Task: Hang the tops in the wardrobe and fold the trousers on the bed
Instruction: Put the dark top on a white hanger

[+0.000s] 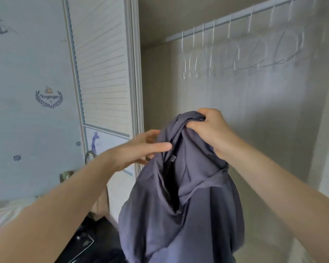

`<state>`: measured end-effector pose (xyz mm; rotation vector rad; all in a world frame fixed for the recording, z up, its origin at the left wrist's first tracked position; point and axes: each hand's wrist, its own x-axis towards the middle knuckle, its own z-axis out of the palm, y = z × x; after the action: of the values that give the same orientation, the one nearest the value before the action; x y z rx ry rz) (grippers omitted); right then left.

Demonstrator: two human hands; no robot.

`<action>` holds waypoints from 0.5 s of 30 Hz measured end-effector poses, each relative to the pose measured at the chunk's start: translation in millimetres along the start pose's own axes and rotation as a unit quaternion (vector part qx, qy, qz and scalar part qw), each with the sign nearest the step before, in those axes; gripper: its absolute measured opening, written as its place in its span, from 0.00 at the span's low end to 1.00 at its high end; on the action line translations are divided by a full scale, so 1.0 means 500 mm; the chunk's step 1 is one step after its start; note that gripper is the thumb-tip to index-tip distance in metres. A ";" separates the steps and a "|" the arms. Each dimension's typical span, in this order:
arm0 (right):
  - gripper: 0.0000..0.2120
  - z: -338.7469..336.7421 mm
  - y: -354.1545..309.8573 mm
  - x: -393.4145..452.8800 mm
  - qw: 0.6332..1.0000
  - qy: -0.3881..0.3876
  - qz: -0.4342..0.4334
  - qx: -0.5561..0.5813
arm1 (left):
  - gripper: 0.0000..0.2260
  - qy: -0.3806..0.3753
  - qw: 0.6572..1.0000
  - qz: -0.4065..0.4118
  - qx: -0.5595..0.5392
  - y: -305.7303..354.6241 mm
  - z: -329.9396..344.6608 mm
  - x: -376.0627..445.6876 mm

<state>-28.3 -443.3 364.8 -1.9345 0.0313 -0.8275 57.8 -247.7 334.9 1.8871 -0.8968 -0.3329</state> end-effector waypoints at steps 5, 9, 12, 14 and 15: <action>0.05 -0.042 -0.007 0.006 0.996 0.018 -0.048 -0.078 | 0.07 0.129 0.987 0.018 0.096 -0.015 0.124 0.074; 0.07 -0.097 0.011 0.008 0.973 0.047 -0.095 -0.204 | 0.13 0.209 0.952 -0.022 0.224 -0.048 0.122 0.118; 0.12 -0.122 0.042 0.008 0.957 0.055 -0.099 -0.266 | 0.15 0.225 0.924 -0.051 0.304 -0.076 0.107 0.142; 0.12 -0.131 0.063 0.010 0.955 0.031 -0.100 -0.278 | 0.15 0.217 0.921 -0.073 0.316 -0.088 0.092 0.162; 0.11 -0.133 0.070 0.012 0.954 0.018 -0.103 -0.282 | 0.16 0.216 0.920 -0.082 0.318 -0.090 0.084 0.166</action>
<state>-49.7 -515.3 358.6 -2.4899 0.0997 -1.0766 110.6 -323.4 288.4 2.5034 -0.5751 0.3197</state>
